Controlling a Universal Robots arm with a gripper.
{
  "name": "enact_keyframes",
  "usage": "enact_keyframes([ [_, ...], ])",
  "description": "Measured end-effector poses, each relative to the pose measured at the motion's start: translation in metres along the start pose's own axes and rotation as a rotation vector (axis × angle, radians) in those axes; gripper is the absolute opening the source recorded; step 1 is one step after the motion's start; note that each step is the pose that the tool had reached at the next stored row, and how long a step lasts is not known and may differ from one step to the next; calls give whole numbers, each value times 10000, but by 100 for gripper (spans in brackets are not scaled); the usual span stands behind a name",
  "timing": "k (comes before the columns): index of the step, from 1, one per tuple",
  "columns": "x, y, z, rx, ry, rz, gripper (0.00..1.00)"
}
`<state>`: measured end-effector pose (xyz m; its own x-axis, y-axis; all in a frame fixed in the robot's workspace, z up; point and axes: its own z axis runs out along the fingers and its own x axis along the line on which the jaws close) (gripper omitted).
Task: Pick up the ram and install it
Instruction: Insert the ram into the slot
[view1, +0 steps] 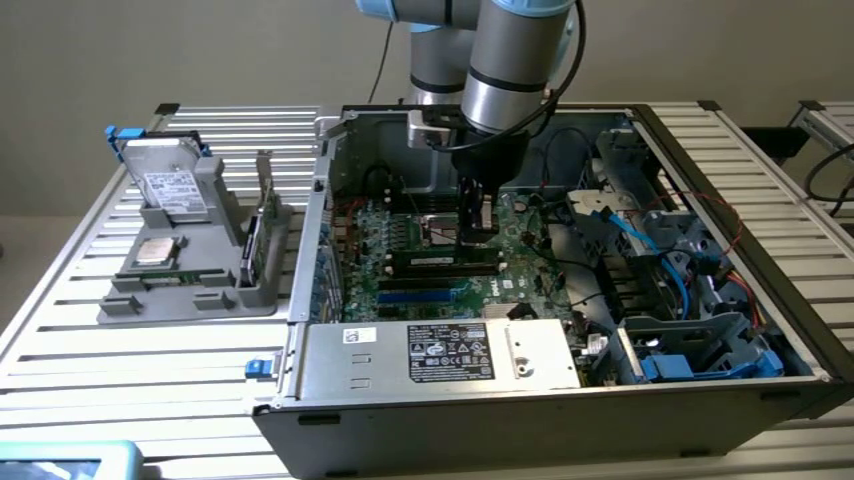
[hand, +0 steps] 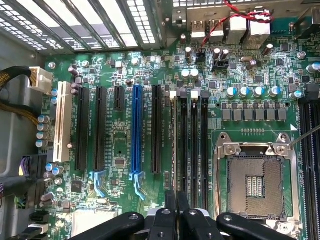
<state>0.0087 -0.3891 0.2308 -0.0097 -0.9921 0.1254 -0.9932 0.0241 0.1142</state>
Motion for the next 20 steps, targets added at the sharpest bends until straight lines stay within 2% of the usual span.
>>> enact_keyframes([
  [20, -6, -1, 12, 1, 69, 9, 12],
])
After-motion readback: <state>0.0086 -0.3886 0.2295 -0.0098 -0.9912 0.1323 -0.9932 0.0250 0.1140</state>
